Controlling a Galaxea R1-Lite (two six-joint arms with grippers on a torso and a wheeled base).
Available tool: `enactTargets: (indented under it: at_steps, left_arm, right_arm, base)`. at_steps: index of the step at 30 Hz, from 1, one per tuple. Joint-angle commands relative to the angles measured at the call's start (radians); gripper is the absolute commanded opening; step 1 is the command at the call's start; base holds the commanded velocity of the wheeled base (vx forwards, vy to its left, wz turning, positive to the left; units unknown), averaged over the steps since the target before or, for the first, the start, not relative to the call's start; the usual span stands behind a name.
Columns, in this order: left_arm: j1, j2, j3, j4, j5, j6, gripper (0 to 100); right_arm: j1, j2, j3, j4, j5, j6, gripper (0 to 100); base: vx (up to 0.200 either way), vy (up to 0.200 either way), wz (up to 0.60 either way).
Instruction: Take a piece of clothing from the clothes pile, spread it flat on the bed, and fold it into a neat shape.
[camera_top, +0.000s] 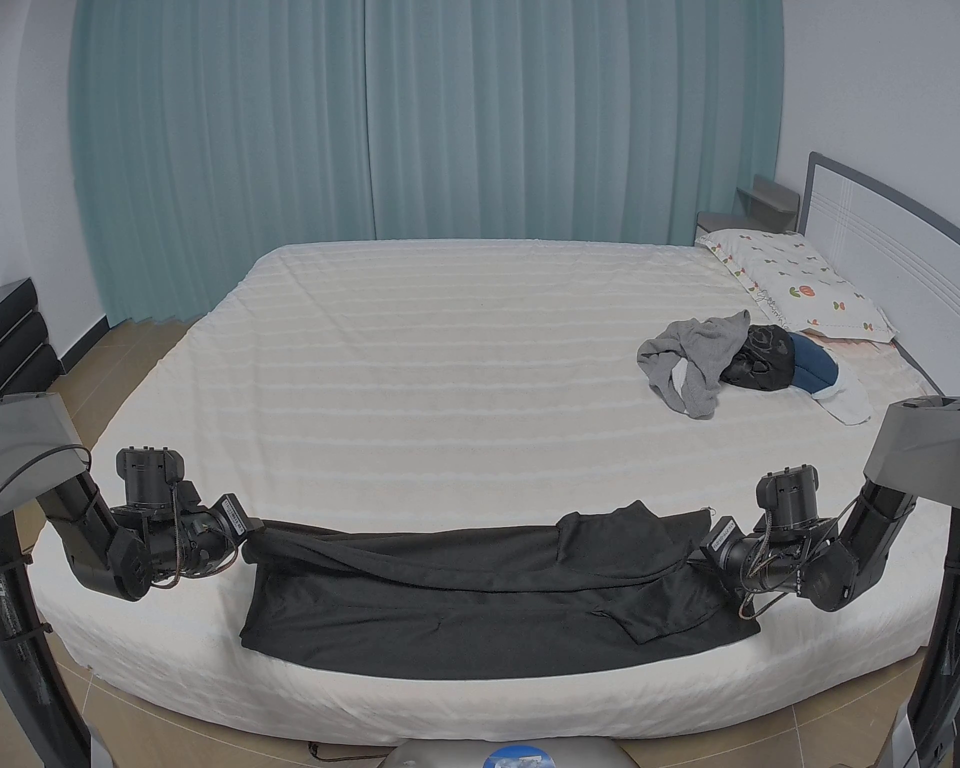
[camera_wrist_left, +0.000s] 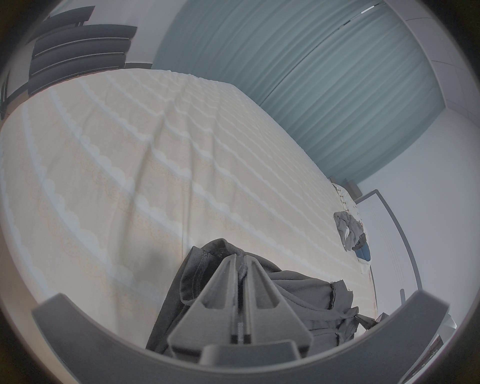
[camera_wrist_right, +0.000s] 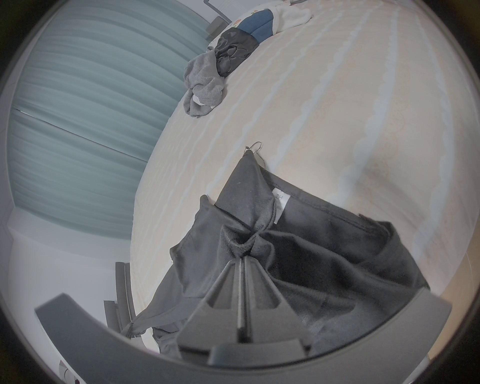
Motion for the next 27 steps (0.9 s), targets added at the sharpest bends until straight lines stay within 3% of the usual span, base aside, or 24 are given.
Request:
enactTargets:
  at_steps: [1, 5, 6, 14, 19, 27]
  left_arm:
    - [0.001, 0.001, 0.000, 0.000, 0.000, -0.001, 0]
    - [0.001, 0.001, 0.000, 0.000, 0.001, -0.001, 0]
    - [0.001, 0.001, 0.000, 0.000, 0.001, -0.001, 0]
    - [0.001, 0.001, 0.000, 0.000, 0.001, -0.002, 0]
    - [0.001, -0.001, 0.000, 0.000, 0.001, -0.002, 0]
    - [0.001, 0.002, 0.000, 0.000, 0.003, -0.001, 0]
  right_arm:
    - [0.003, -0.025, 0.020, 0.001, 0.001, -0.004, 0]
    - [0.009, -0.026, 0.036, 0.001, 0.002, -0.008, 0]
    - [0.009, -0.026, 0.037, 0.001, 0.002, -0.008, 100]
    - [0.000, -0.120, 0.004, 0.018, 0.008, -0.025, 100]
    - [0.002, -0.048, -0.124, 0.144, 0.004, -0.123, 100]
    - [0.002, 0.029, -0.141, 0.145, -0.001, -0.200, 100]
  base:
    - [0.000, 0.000, 0.00]
    - [0.000, 0.000, 0.00]
    - [0.000, 0.000, 0.00]
    - [0.000, 0.000, 0.00]
    - [0.000, 0.000, 0.00]
    - [0.000, 0.000, 0.00]
